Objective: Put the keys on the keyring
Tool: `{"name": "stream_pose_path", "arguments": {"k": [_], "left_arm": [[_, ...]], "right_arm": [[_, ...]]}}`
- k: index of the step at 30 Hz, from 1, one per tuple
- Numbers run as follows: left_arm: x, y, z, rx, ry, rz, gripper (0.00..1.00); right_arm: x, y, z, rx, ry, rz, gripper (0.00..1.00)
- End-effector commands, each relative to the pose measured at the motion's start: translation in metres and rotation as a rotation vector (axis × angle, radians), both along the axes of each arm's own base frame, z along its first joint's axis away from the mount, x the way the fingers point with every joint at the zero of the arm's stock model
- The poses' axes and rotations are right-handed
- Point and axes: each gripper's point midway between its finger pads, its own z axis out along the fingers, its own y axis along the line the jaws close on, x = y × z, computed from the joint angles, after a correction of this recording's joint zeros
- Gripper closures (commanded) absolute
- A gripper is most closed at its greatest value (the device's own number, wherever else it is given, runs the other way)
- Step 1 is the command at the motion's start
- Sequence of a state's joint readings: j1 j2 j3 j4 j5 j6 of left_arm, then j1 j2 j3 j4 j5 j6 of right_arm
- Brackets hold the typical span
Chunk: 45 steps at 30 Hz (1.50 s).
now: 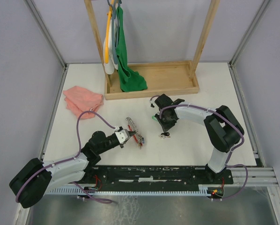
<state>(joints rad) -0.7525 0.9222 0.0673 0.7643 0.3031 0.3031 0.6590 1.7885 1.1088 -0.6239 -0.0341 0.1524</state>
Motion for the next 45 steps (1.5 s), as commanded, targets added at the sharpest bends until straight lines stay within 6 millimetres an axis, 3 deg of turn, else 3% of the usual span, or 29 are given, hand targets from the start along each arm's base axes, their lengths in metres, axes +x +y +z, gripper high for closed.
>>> {"name": "stream_pose_path", "arguments": {"k": [1,4,13,21,29,45], "left_arm": [[0.002,-0.009,0.036,-0.087,-0.077,-0.029,0.97],[0.001,-0.009,0.036,-0.085,-0.078,-0.031,0.97],[0.004,-0.005,0.038,-0.096,-0.089,-0.001,0.97],[0.004,-0.005,0.038,-0.097,-0.088,-0.004,0.97],[0.004,-0.006,0.039,-0.098,-0.088,-0.008,0.97],[0.003,-0.007,0.037,-0.096,-0.08,-0.015,0.97]], "right_arm": [[-0.028,-0.008,0.011,-0.017,0.043,-0.02,0.73],[-0.034,-0.004,0.019,-0.01,0.038,0.002,0.71],[-0.027,0.014,0.045,-0.034,-0.085,0.13,0.61],[-0.027,0.036,0.04,-0.037,-0.08,0.049,0.57],[-0.03,0.042,0.025,-0.101,-0.076,-0.001,0.61],[-0.032,0.032,0.011,-0.204,-0.079,-0.02,0.7]]}}
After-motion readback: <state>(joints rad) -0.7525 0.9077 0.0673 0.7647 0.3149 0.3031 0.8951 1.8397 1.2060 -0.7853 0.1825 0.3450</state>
